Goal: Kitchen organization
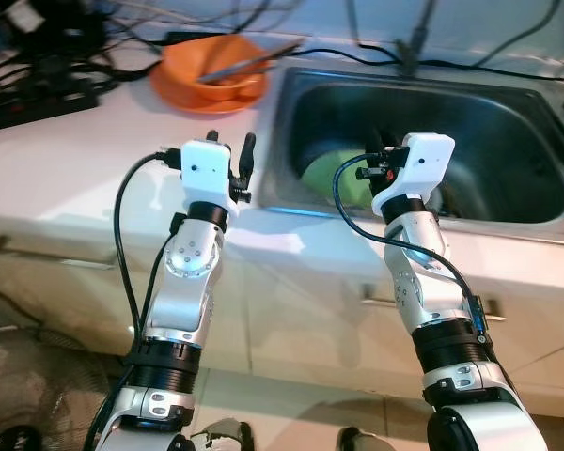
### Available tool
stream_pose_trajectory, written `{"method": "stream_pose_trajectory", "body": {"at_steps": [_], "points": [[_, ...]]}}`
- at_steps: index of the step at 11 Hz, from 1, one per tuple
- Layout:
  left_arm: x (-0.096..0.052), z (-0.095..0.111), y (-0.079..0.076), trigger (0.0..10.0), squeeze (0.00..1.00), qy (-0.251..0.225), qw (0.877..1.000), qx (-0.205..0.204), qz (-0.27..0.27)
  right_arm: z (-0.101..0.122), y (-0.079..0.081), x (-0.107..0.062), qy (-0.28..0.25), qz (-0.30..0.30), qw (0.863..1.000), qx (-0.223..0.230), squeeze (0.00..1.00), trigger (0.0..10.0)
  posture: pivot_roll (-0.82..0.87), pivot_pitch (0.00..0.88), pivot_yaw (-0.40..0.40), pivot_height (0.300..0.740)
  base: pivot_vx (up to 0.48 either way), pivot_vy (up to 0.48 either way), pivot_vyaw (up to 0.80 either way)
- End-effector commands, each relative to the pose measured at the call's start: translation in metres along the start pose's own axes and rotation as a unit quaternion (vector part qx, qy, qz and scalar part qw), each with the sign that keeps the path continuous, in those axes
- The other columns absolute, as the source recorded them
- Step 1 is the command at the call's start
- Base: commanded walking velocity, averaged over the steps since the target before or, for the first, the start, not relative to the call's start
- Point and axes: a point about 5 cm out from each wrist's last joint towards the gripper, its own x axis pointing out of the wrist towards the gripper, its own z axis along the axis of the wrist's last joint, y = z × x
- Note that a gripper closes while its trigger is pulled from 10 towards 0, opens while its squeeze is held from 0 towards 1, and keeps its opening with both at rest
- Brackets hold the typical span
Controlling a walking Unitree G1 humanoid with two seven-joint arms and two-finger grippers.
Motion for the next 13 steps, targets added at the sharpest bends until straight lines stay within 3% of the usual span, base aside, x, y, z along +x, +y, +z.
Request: {"method": "stream_pose_trajectory", "body": {"at_steps": [1, 9, 13], "points": [[0.002, 0.0026, -0.0019, 10.0, 0.0, -0.007, 1.0, 0.001, 0.0, 0.0014, -0.0049, -0.0016, 0.0, -0.012, 1.0, 0.007, 0.0, 10.0, 0.07, 0.074, -0.005, 0.74, 0.0, 0.311, 0.0], [0.0033, 0.0033, 0.0004, 10.0, 0.0, -0.007, 1.0, 0.01, -0.003, -0.0022, -0.0037, -0.0028, 0.013, -0.019, 1.0, 0.012, 0.0, 10.0, 0.08, 0.068, 0.007, 0.74, 0.0, 0.315, -0.05], [0.0054, 0.0071, -0.0022, 10.0, 0.0, -0.015, 1.0, 0.012, -0.006, -0.002, -0.0035, -0.0008, 0.017, -0.018, 1.0, 0.004, 0.0, 10.0, 0.08, 0.07, 0.009, 0.74, 0.0, 0.0, 0.0]]}}
